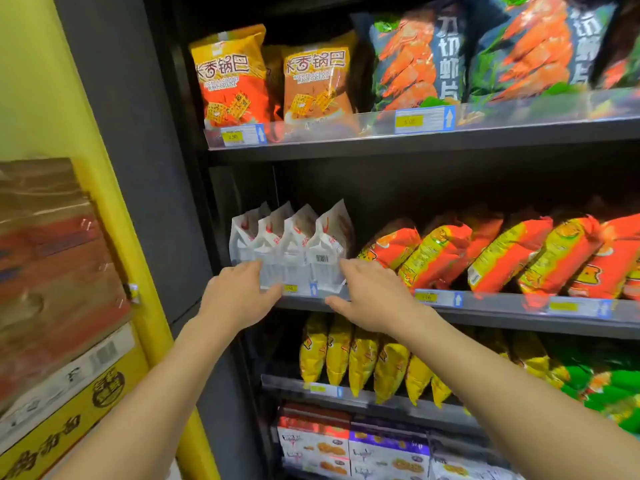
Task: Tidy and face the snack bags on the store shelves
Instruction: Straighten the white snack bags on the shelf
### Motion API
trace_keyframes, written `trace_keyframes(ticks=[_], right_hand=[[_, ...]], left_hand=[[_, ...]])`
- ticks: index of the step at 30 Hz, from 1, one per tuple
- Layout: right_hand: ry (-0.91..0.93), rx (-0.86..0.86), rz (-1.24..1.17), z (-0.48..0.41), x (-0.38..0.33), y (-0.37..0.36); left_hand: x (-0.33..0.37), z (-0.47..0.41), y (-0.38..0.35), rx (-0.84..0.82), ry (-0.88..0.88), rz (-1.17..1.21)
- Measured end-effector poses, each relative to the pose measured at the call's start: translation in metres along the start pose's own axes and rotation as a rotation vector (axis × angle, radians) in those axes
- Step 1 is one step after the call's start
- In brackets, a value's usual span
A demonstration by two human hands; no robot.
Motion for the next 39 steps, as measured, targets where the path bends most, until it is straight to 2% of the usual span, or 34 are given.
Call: trace_keyframes(ticks=[3, 13, 26, 32, 39], right_hand=[[0.021, 0.034, -0.019, -0.040, 0.007, -0.006], [0.274, 0.108, -0.049, -0.153, -0.002, -0.024], [0.524, -0.112, -0.115, -0.254, -0.034, -0.042], [0.503, -0.224, -0.251, -0.275, -0.033, -0.062], [0.432, -0.243, -0.402, -0.270, -0.007, -0.064]], left_hand=[[-0.013, -0.031, -0.004, 0.049, 0.018, 0.047], [-0.027, -0.084, -0.028, 0.025, 0.119, 0.084], [-0.027, -0.114, -0.024, 0.076, 0.357, -0.029], [-0.023, -0.125, -0.027, 0.095, 0.407, -0.027], [-0.027, -0.150, -0.050, 0.169, 0.439, 0.213]])
Point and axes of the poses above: each hand's wrist, its own z-axis away from the middle knuckle, its own y-axis out of the back of the hand, x = y × z, the point moved 5 cm from there along -z, towards the middle knuckle, and after that the axes turned 14 degrees about -z, right-handed, at the moved point
